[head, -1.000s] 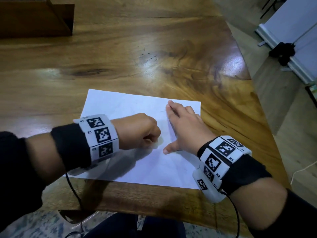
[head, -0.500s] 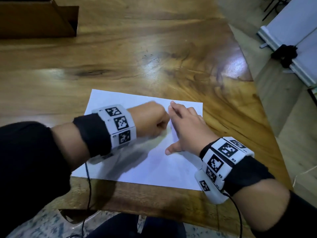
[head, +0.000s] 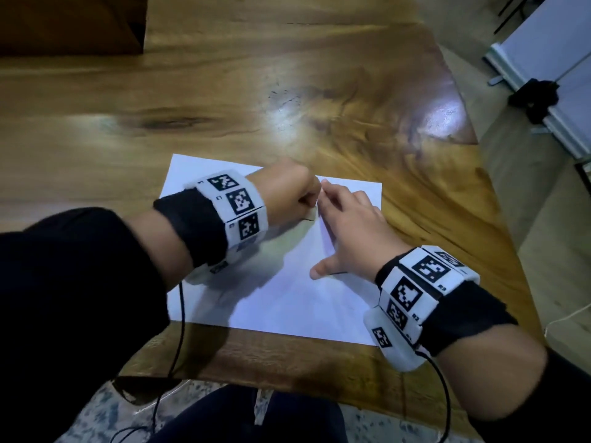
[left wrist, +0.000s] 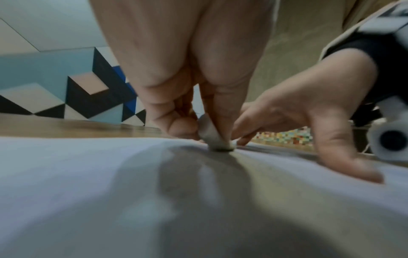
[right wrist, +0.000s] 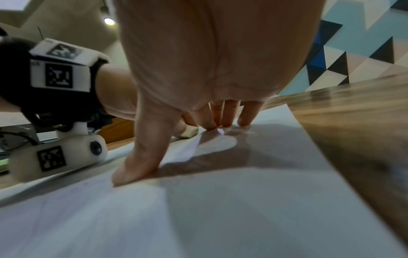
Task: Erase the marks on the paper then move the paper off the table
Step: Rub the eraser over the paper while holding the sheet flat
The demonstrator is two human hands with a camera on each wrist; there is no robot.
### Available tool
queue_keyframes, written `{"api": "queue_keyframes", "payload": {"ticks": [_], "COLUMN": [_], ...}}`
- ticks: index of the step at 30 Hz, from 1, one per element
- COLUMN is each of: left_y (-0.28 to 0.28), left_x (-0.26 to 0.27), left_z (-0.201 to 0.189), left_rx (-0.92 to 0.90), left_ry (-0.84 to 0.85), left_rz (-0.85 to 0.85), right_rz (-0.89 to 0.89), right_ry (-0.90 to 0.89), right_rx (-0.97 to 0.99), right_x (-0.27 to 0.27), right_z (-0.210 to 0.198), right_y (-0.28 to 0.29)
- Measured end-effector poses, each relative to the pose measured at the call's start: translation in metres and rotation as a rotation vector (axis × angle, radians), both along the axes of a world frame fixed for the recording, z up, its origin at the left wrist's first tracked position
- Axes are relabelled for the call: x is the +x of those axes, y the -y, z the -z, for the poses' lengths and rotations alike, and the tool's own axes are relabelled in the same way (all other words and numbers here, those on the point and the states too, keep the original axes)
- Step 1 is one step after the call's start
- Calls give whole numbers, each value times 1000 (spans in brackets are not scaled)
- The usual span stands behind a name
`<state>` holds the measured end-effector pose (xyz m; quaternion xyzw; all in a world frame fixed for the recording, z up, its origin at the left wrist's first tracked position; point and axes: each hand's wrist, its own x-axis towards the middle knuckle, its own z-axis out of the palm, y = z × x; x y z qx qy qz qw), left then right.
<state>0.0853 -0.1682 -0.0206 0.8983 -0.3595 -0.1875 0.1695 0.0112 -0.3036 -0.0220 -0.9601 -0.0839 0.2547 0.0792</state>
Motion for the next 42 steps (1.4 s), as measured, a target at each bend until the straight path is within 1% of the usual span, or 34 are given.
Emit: {"api": "queue_keyframes", "payload": {"ticks": [2, 5, 6, 7, 8, 9, 11, 12, 13, 14, 17, 20, 22, 24, 25, 26, 27, 30, 32, 33, 36, 37, 38, 39, 42], "left_y": [-5, -18, -22, -25, -28, -31, -36, -36, -33, -27, -7, -7, -17, -26, -29, -29, -26, -7, -2, -5, -25, -29, -30, -28, -17], "left_x": [-8, -28, -31, -29, -24, -17, 1, 9, 13, 14, 5, -7, -17, -29, -31, -31, -27, -11, -12, -18, -40, -44, -43, -38, -20], "left_z": [0, -3, -5, -6, -8, -10, -12, -12, -13, -12, -7, -2, -1, -3, -4, -5, -5, -6, -5, -4, 0, -1, 0, 1, 2], "left_rx": [30, 127, 159, 180, 186, 168, 78, 38, 26, 32, 13, -46, 1, 104, 133, 138, 129, 33, -1, 16, 129, 162, 161, 143, 34], "left_ry": [-29, -155, -204, -233, -236, -221, -189, -174, -144, -107, 1, 65, 7, -107, -159, -181, -165, -42, -21, -35, -188, -230, -230, -190, -13], "left_rz": [35, 210, 241, 233, 187, 104, -105, -171, -195, -192, -114, -52, 26, 159, 198, 205, 189, 57, 11, 35, 227, 265, 268, 246, 101], "right_rz": [0, -6, -5, -3, -1, 0, 4, 4, 3, 2, -1, 3, 4, 4, 1, -2, -4, 5, 20, 21, 7, 6, 3, 0, -2], "right_ry": [-9, -21, -26, -28, -29, -28, -26, -27, -27, -25, -12, -18, -24, -29, -29, -27, -25, -21, -17, -19, -23, -23, -24, -25, -23], "right_rx": [-3, -20, -19, -17, -13, -9, -6, -6, -8, -10, -13, -2, 0, 2, 0, -4, -6, 8, 31, 33, 8, 3, -3, -9, -17], "right_x": [1, 1, 1, 1, 1, 0, 0, 0, 0, 0, 0, 0, -1, 0, 0, 0, 0, -1, -1, -1, 0, 0, 0, 0, -1], "right_z": [-1, -2, -2, -2, -2, -2, -2, -1, -1, -1, -2, -2, -2, -2, -2, -2, -3, -2, -2, -1, 0, 1, 1, 1, 0], "right_y": [0, 0, -1, -1, 0, 0, 0, 0, 0, 0, 0, 0, 0, 1, 0, 0, 0, 0, 1, 1, 1, 0, 0, 0, 0]}}
